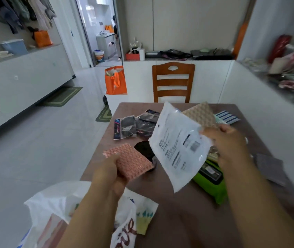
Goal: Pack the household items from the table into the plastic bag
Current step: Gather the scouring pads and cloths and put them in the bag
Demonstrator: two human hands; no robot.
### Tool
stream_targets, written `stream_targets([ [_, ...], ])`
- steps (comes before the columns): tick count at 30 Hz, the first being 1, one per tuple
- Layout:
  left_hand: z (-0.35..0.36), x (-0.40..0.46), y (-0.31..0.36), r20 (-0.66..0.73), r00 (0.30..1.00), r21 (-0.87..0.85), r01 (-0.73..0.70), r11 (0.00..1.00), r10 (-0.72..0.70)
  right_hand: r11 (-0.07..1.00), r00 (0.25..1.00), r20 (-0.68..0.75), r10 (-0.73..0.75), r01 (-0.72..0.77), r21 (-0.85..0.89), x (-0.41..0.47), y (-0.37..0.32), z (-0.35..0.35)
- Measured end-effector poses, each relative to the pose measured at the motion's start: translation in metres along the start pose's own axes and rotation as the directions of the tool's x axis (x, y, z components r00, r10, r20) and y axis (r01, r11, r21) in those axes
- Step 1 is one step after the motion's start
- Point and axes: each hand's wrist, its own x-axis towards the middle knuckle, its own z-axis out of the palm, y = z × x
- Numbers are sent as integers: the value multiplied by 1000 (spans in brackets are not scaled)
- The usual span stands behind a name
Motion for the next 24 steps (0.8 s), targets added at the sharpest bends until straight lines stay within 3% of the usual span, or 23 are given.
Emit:
stream_targets([
  [4,24,-8,-26,39,994,47,97,994,-99,941,992,94,87,-112,320,13,-10,-37],
  [7,38,-15,-47,119,980,15,161,987,-162,898,970,145,194,-235,373,12,-5,-46],
  [9,45,-20,-61,289,940,-77,211,975,-180,910,952,146,268,-300,286,4,10,-43],
  [11,47,-19,-71,356,919,-68,208,976,-171,925,938,128,323,-341,167,-3,30,-40],
  [14,42,-4,-85,163,981,98,90,991,-105,957,953,-100,286,-279,80,-1,49,-47],
  [16,39,0,-87,34,999,207,-11,978,4,991,940,-319,124,-134,-10,6,46,-58],
  [17,37,3,-88,-6,998,262,-59,963,63,997,934,-353,54,-71,-36,9,43,-63],
  [19,35,9,-94,-5,993,352,-109,930,118,994,967,-249,60,-80,-74,11,39,-57],
  [20,35,13,-97,15,995,371,-99,923,101,969,984,-140,108,-136,-208,9,41,-47],
  [22,36,27,-110,56,997,345,-69,936,53,827,988,53,144,-90,-555,7,61,-28],
  [24,43,36,-121,54,999,280,-19,960,4,743,980,156,123,14,-669,6,83,-18],
])
